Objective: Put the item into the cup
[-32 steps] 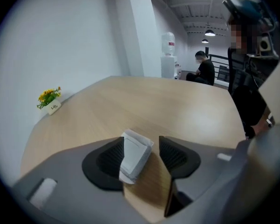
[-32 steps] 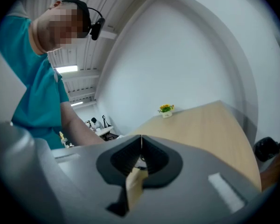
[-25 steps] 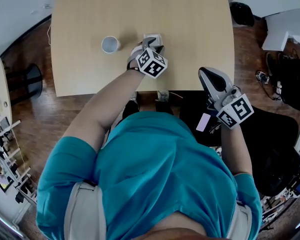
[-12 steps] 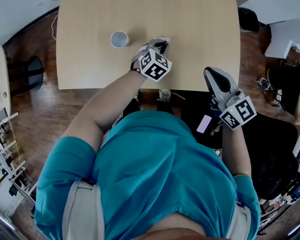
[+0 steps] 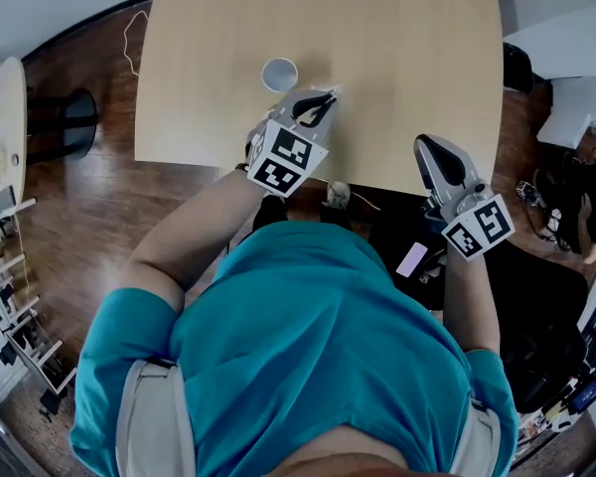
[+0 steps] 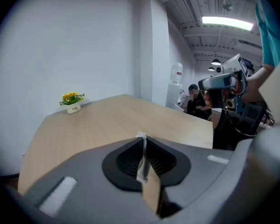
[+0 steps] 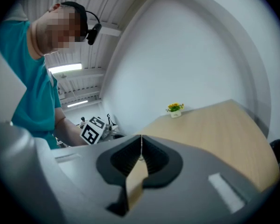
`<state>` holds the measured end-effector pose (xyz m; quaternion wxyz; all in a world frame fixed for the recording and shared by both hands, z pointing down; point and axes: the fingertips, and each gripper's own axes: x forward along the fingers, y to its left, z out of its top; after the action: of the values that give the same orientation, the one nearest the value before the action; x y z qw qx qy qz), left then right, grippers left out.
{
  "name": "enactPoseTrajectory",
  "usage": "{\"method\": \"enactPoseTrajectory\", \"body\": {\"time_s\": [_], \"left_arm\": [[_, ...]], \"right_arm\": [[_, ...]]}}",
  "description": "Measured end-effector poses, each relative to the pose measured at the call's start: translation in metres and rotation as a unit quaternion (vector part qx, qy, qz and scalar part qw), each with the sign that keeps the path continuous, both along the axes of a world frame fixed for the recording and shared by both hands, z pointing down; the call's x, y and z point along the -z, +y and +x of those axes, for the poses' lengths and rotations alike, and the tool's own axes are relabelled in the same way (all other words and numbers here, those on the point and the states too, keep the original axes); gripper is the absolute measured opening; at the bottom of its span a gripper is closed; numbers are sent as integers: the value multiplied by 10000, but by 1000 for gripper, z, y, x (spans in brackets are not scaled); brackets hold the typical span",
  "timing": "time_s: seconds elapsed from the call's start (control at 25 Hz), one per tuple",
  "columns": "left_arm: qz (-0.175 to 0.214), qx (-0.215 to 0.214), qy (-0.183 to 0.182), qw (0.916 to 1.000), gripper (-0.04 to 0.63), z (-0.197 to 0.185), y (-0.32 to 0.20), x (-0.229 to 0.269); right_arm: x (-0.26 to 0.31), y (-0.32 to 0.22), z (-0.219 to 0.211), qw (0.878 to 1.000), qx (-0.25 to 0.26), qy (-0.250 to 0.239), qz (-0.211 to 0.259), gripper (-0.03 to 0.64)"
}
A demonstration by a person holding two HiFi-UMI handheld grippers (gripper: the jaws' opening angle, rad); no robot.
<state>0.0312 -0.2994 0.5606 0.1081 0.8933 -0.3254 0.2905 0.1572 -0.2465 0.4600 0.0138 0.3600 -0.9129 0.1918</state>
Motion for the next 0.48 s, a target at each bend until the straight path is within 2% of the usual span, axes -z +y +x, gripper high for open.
{"method": "enactPoseTrajectory", "body": {"time_s": [0.28, 0.48], "left_arm": [[60, 1, -204, 9998, 29, -63, -16, 26], [-246, -69, -315, 9992, 29, -86, -33, 14]], "right_arm": [[-1, -13, -37, 9998, 208, -15, -26, 2], [-3, -19, -56, 9996, 296, 3, -37, 2]]}}
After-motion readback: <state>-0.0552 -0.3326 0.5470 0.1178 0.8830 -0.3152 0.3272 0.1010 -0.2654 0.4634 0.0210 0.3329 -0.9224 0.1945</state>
